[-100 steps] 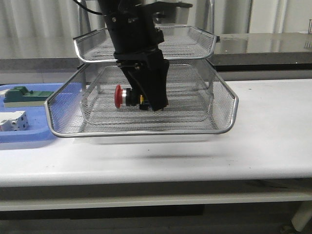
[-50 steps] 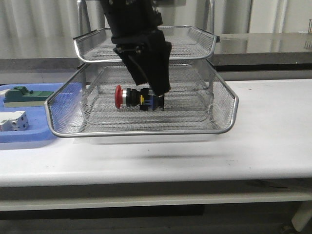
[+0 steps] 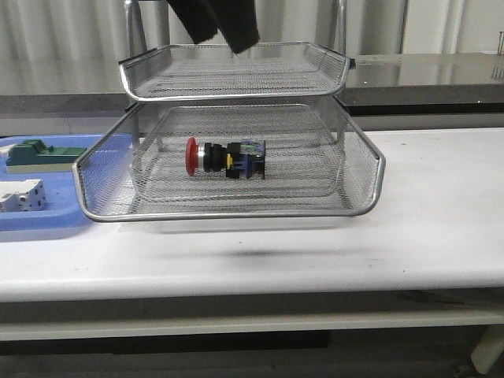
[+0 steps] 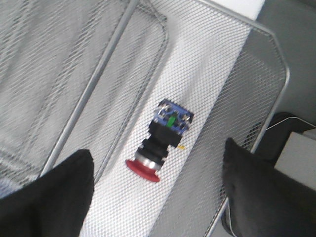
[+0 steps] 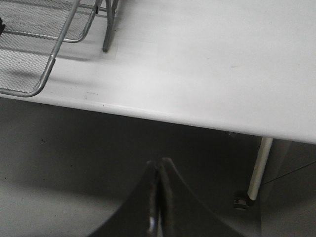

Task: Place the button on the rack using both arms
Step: 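Raise the left gripper away from the rack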

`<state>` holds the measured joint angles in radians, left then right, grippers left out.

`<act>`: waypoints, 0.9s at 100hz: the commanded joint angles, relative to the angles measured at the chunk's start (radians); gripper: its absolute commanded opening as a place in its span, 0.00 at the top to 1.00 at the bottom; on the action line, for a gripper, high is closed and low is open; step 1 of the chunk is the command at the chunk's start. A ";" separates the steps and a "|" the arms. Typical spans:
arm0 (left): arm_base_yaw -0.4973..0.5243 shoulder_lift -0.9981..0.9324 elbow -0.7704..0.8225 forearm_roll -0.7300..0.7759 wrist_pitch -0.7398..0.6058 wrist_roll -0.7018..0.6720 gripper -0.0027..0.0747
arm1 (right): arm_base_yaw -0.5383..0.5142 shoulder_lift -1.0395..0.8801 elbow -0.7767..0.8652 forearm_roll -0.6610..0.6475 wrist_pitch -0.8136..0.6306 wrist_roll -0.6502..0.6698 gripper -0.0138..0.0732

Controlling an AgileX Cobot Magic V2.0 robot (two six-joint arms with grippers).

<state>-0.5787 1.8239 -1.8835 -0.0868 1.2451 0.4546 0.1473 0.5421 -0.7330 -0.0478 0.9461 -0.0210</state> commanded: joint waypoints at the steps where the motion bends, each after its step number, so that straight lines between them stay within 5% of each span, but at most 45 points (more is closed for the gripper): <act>1: -0.001 -0.098 0.013 0.071 0.030 -0.054 0.30 | 0.000 0.002 -0.031 -0.003 -0.064 -0.003 0.92; 35: 0.116 -0.324 0.216 0.116 -0.028 -0.133 0.30 | 0.000 0.002 -0.031 -0.003 -0.064 -0.003 0.92; 90: 0.433 -0.831 0.741 0.107 -0.499 -0.269 0.30 | 0.000 0.002 -0.031 -0.003 -0.064 -0.003 0.92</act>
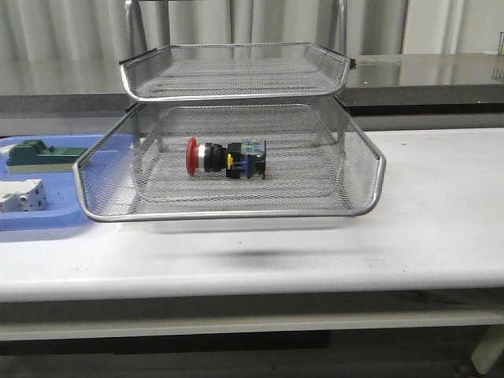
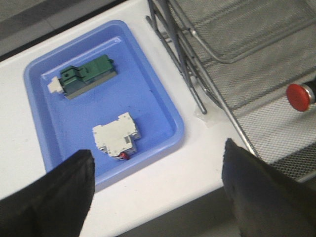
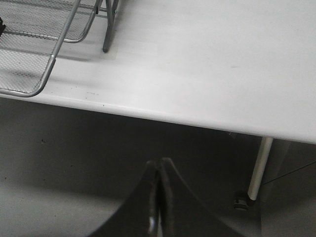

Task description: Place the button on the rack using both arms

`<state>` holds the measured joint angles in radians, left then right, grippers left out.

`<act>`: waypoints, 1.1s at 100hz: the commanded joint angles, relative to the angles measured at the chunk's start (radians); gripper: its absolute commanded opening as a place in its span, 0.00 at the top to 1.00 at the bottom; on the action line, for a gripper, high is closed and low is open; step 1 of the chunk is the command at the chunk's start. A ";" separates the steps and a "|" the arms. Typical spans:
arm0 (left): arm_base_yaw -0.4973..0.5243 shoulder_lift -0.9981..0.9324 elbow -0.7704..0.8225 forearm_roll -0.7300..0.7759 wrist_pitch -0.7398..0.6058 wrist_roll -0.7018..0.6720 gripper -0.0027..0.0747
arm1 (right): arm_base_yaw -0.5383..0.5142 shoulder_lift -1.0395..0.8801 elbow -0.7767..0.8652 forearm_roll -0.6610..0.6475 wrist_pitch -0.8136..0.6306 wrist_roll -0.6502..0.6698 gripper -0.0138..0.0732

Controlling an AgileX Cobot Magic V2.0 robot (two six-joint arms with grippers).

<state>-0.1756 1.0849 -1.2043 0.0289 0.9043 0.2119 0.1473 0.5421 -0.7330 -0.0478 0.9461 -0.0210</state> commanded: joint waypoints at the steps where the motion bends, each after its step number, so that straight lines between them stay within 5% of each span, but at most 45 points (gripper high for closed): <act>1: 0.030 -0.099 0.070 -0.009 -0.166 -0.026 0.30 | 0.000 0.002 -0.031 -0.003 -0.064 -0.003 0.92; 53: 0.103 -0.551 0.645 -0.029 -0.703 -0.104 0.30 | 0.000 0.002 -0.031 -0.003 -0.064 -0.003 0.92; 91: 0.103 -0.704 0.866 -0.051 -0.904 -0.104 0.30 | 0.000 0.002 -0.031 -0.003 -0.064 -0.003 0.92; 110: 0.103 -0.705 0.880 -0.051 -0.898 -0.104 0.30 | 0.000 0.002 -0.031 -0.003 -0.064 -0.003 0.92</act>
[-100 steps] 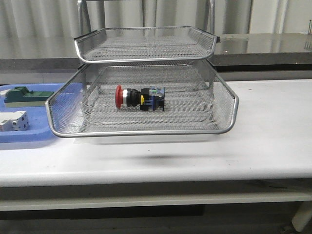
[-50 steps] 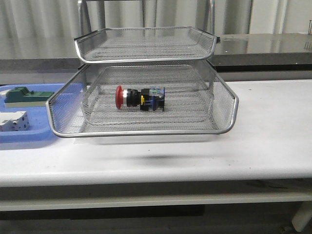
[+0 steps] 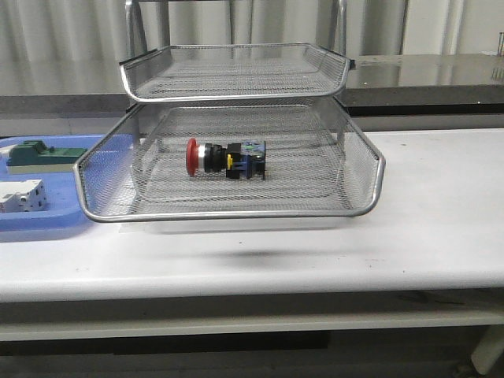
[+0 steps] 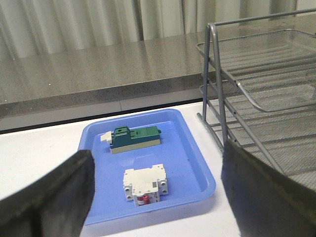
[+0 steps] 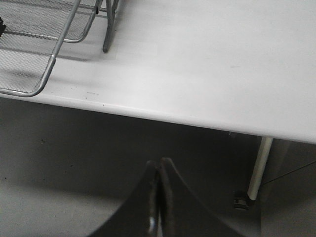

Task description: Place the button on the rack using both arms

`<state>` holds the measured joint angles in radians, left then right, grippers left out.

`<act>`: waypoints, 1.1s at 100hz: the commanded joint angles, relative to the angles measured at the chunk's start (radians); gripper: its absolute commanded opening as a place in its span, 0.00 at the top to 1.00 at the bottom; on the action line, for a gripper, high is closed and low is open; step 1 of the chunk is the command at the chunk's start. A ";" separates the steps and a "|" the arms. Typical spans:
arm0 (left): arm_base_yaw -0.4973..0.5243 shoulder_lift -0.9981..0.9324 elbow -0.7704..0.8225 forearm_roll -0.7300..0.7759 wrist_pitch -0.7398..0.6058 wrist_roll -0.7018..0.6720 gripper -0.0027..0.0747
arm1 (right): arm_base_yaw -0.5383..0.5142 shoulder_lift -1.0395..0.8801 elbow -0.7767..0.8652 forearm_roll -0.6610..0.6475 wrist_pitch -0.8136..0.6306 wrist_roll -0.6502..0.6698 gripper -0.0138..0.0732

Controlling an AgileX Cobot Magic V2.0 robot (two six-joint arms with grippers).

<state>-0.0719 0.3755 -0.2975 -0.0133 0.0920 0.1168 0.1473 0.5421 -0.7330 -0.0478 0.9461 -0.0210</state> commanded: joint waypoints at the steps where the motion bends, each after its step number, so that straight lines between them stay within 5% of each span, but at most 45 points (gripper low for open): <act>1: -0.001 0.005 -0.027 -0.009 -0.086 -0.009 0.30 | 0.000 0.002 -0.031 -0.003 -0.064 -0.003 0.92; 27: -0.001 0.005 -0.027 -0.009 -0.086 -0.009 0.38 | 0.000 0.002 -0.031 -0.003 -0.064 -0.003 0.92; 68: -0.001 0.005 -0.027 -0.009 -0.086 -0.009 0.96 | 0.000 0.002 -0.031 -0.003 -0.064 -0.003 0.92; 110: -0.001 0.005 -0.027 -0.009 -0.084 -0.009 0.96 | 0.000 0.002 -0.031 -0.001 -0.072 -0.003 0.92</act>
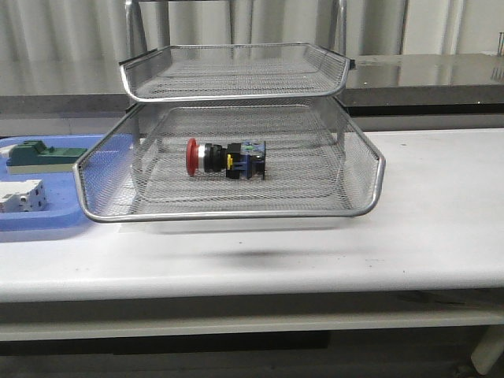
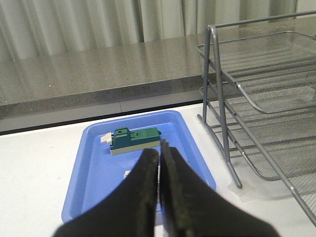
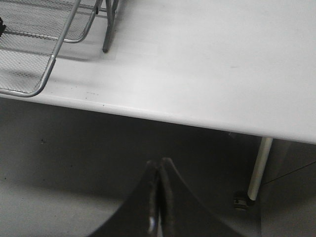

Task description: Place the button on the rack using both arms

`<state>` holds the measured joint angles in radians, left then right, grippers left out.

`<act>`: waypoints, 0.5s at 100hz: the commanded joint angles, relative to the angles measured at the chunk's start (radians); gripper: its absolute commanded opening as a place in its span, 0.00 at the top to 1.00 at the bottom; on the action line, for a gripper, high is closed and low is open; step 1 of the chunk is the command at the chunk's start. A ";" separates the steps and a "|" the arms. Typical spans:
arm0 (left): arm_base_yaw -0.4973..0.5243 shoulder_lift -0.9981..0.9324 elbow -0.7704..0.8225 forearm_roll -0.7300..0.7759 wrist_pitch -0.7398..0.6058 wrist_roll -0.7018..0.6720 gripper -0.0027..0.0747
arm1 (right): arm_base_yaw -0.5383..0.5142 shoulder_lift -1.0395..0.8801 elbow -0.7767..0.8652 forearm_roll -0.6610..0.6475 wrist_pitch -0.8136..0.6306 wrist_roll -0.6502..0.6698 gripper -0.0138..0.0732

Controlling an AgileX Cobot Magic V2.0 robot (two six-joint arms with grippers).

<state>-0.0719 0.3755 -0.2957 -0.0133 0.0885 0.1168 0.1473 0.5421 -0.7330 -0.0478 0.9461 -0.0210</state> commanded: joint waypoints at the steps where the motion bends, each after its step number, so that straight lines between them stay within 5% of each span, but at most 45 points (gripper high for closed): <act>1: -0.001 0.005 -0.029 -0.009 -0.080 -0.009 0.96 | 0.000 0.002 -0.031 -0.001 -0.074 -0.003 0.92; 50: -0.001 0.005 -0.029 -0.009 -0.080 -0.009 0.96 | 0.000 0.108 -0.031 0.216 -0.259 -0.005 0.92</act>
<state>-0.0719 0.3755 -0.2957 -0.0133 0.0885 0.1168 0.1473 0.5860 -0.7330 0.1100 0.7835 -0.0210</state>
